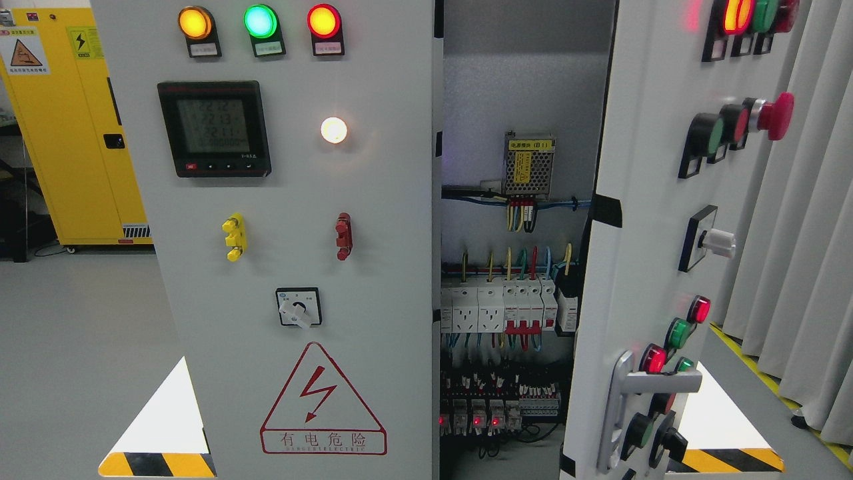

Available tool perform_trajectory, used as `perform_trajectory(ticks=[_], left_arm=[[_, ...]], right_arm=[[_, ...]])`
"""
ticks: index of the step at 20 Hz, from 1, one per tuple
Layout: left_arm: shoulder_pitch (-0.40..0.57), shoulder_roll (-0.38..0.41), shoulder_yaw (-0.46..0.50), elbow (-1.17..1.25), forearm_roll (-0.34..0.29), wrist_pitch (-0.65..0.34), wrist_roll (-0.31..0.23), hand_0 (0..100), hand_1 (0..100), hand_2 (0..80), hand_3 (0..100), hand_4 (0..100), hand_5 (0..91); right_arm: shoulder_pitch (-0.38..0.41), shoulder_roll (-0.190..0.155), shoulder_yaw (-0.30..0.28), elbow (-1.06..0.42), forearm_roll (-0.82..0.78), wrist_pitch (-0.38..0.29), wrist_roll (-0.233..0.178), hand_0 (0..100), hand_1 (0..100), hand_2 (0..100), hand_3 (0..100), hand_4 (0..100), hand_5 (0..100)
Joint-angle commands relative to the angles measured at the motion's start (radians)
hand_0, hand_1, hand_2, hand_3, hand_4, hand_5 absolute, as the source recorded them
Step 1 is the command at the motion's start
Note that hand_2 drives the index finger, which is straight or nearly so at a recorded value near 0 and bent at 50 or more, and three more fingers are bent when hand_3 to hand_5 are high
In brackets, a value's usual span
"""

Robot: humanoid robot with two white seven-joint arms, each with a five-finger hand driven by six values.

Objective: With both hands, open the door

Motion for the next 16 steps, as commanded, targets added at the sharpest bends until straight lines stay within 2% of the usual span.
perform_trajectory(ticks=[1, 6, 8, 10, 11, 13, 15, 16], left_arm=[[0.0, 0.001, 0.001, 0.002, -0.001, 0.001, 0.0, 12, 56, 0.0, 0, 0, 0.0], [0.006, 0.003, 0.007, 0.0, 0.013, 0.0, 0.0, 12, 56, 0.0, 0, 0, 0.0], [0.016, 0.008, 0.083, -0.013, 0.018, -0.002, -0.03, 12, 56, 0.0, 0, 0, 0.0], [0.026, 0.026, 0.189, -0.084, 0.016, 0.0, -0.142, 12, 56, 0.0, 0, 0, 0.0], [0.051, 0.053, 0.226, -0.143, 0.015, 0.0, -0.226, 12, 56, 0.0, 0, 0, 0.0], [0.101, 0.099, 0.237, -0.289, 0.009, -0.002, -0.401, 12, 56, 0.0, 0, 0, 0.0], [0.15, 0.133, 0.239, -0.419, 0.009, -0.004, -0.525, 12, 56, 0.0, 0, 0, 0.0], [0.172, 0.152, 0.239, -0.497, 0.009, -0.007, -0.553, 12, 56, 0.0, 0, 0, 0.0]], right_arm=[[0.016, 0.005, 0.002, -0.007, -0.029, -0.002, 0.0, 0, 50, 4, 0, 0, 0], [0.016, 0.014, 0.002, -0.007, -0.029, -0.004, 0.0, 0, 50, 4, 0, 0, 0], [0.016, 0.014, 0.002, -0.007, -0.029, -0.004, 0.0, 0, 50, 4, 0, 0, 0], [0.016, 0.014, 0.0, -0.007, -0.029, -0.004, 0.0, 0, 50, 4, 0, 0, 0], [0.016, 0.014, 0.0, -0.007, -0.029, -0.004, 0.0, 0, 50, 4, 0, 0, 0], [0.016, 0.014, 0.0, -0.007, -0.029, -0.004, 0.0, 0, 50, 4, 0, 0, 0], [0.016, 0.014, 0.0, -0.007, -0.029, -0.004, 0.0, 0, 50, 4, 0, 0, 0], [0.016, 0.014, 0.0, -0.007, -0.029, -0.004, 0.0, 0, 50, 4, 0, 0, 0]])
